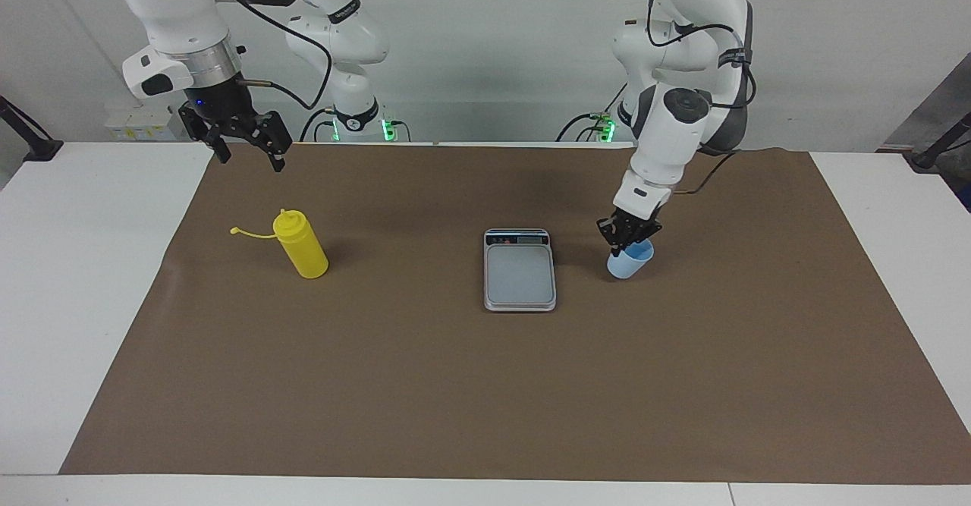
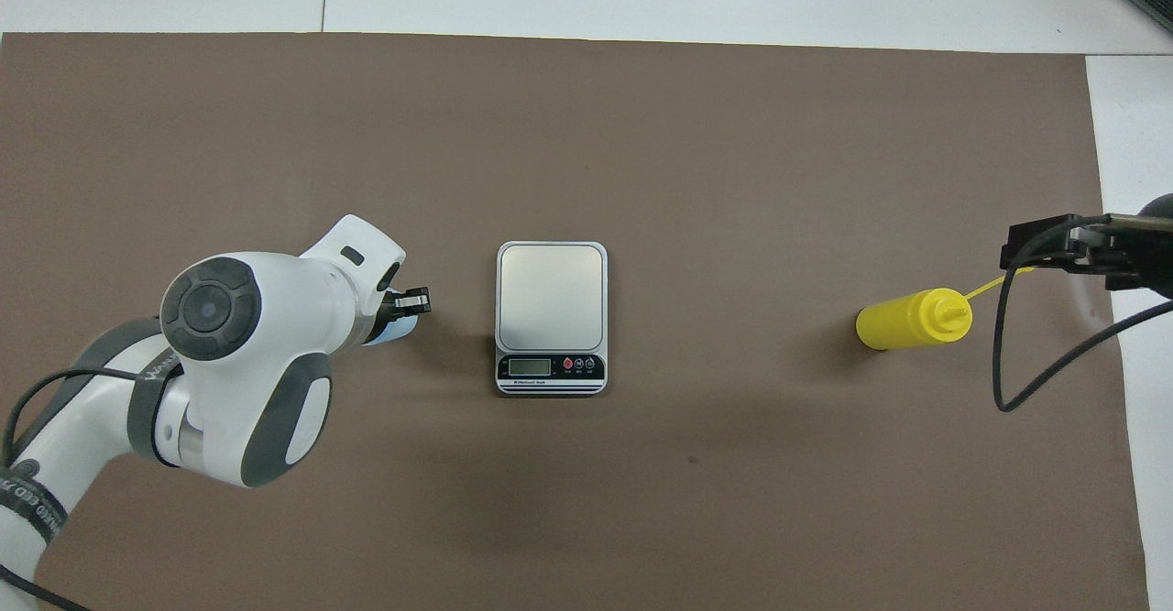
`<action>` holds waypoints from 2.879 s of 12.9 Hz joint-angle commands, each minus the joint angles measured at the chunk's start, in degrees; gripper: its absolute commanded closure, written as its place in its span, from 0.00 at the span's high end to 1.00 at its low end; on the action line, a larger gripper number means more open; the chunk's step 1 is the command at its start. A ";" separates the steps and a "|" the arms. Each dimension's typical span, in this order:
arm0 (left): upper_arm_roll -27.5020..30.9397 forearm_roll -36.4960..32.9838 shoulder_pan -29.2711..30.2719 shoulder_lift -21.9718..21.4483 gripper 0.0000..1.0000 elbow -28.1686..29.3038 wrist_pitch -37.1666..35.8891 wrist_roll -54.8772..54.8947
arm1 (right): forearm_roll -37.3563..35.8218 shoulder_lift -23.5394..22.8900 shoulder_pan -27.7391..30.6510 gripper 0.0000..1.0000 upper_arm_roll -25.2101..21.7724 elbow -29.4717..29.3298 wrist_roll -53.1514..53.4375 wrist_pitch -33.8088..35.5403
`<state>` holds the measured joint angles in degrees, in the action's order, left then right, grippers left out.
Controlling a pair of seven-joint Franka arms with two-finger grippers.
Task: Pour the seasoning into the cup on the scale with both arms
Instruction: 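Carry the blue cup with the left gripper onto the scale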
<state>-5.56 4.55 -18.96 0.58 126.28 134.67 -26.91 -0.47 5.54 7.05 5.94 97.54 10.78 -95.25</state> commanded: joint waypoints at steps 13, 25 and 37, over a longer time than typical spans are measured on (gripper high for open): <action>1.07 -10.32 -5.30 6.36 0.00 -16.60 -12.33 -15.19 | -0.06 1.58 0.33 1.00 0.39 2.56 0.29 -1.34; 0.90 -1.49 -8.20 8.46 0.00 -21.94 -11.02 -16.24 | -0.06 1.93 0.42 1.00 0.39 3.18 0.20 -2.31; 0.99 -2.09 -11.97 24.02 0.00 -35.23 -11.63 -19.67 | -0.06 2.02 0.68 1.00 0.39 3.44 0.12 -2.39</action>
<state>-5.29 2.17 -29.64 23.25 92.65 123.38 -45.68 -0.47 6.09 7.11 5.97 99.04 10.78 -95.95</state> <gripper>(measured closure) 0.960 0.000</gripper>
